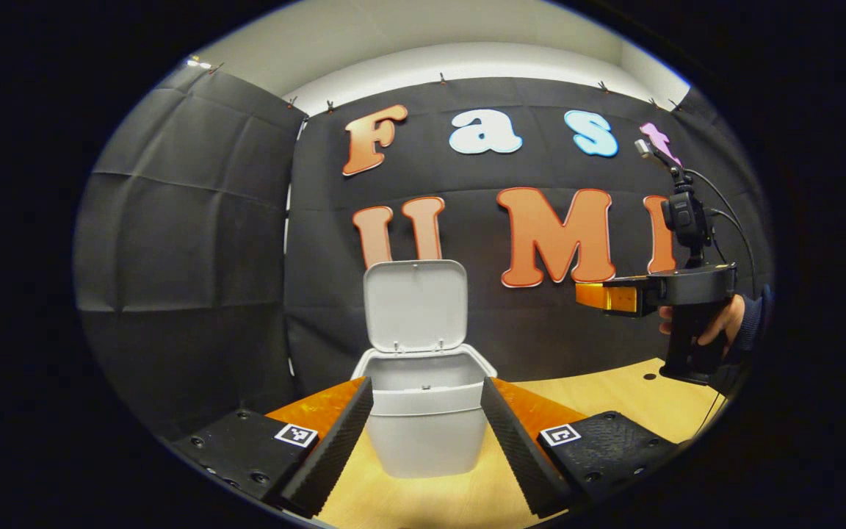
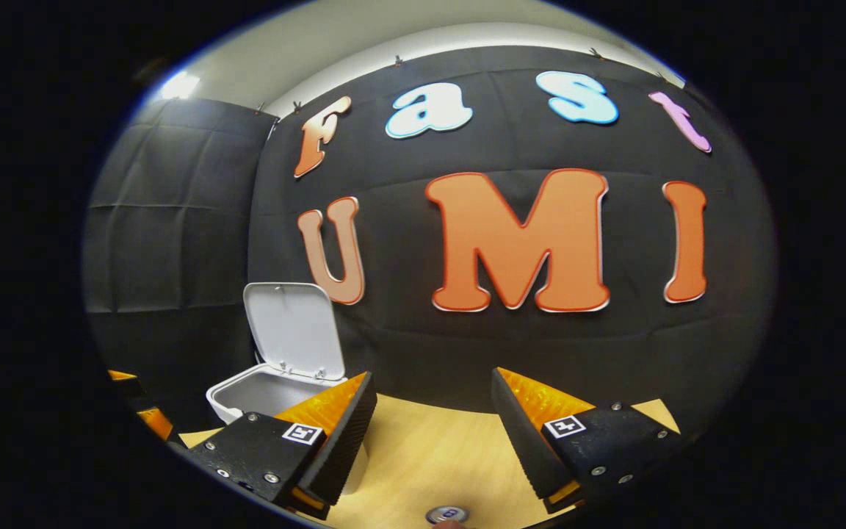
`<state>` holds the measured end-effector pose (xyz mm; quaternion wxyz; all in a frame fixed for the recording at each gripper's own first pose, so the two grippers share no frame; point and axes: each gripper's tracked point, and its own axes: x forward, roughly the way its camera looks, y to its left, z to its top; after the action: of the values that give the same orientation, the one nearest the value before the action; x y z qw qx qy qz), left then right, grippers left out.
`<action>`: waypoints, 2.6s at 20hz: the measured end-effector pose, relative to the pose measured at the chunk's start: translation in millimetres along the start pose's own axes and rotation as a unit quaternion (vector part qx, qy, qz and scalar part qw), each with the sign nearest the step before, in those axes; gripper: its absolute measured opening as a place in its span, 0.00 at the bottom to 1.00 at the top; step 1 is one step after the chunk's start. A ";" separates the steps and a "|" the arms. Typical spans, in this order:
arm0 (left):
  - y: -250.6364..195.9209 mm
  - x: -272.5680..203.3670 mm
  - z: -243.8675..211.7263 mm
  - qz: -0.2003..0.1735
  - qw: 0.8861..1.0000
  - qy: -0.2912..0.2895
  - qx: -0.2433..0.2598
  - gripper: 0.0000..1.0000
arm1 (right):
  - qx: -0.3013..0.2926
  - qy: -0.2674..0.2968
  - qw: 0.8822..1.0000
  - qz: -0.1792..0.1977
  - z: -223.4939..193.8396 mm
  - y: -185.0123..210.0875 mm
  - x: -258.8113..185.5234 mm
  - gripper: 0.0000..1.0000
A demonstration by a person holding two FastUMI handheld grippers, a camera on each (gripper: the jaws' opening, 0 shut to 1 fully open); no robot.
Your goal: Press the lid of the desktop garbage bin to open it, pick up the crumpled paper on the desktop and throw it into the bin, then pick up the pop can on the desktop and drop it into the bin, and finally close the garbage bin lid.
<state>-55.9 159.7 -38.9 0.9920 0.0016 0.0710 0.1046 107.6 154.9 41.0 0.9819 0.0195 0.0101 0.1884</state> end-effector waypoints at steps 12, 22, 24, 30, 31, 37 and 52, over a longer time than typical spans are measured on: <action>-136.9 18.7 -21.7 -0.158 0.987 0.019 -0.030 0.94 | 0.043 0.051 0.987 -0.143 -58.3 -112.0 -119.4 0.94; -226.5 46.2 -139.4 -0.232 0.968 0.100 0.011 0.94 | 0.035 0.076 0.972 -0.220 -70.0 -159.9 -173.9 0.94; -236.6 55.8 -163.2 -0.235 0.965 0.116 0.016 0.95 | 0.033 0.085 0.968 -0.235 -75.3 -166.6 -188.1 0.94; -259.4 82.4 -237.8 -0.233 0.952 0.195 0.022 0.96 | 0.025 0.110 0.952 -0.283 -86.5 -182.4 -225.5 0.94; -260.8 88.0 -243.6 -0.231 0.952 0.199 0.023 0.97 | 0.026 0.112 0.950 -0.291 -87.7 -185.1 -231.0 0.94; -271.8 106.9 -278.3 -0.226 0.949 0.218 0.030 0.97 | 0.015 0.119 0.943 -0.311 -85.6 -190.8 -245.1 0.94; -263.4 122.0 -236.2 -0.211 0.959 0.185 0.033 0.83 | 0.028 0.118 0.950 -0.287 -94.6 -172.7 -222.4 0.94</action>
<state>83.4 -75.4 -294.6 0.9603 -0.0006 0.2556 -0.1115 -37.7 -84.6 -58.0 0.9852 0.0206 0.1366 -0.1013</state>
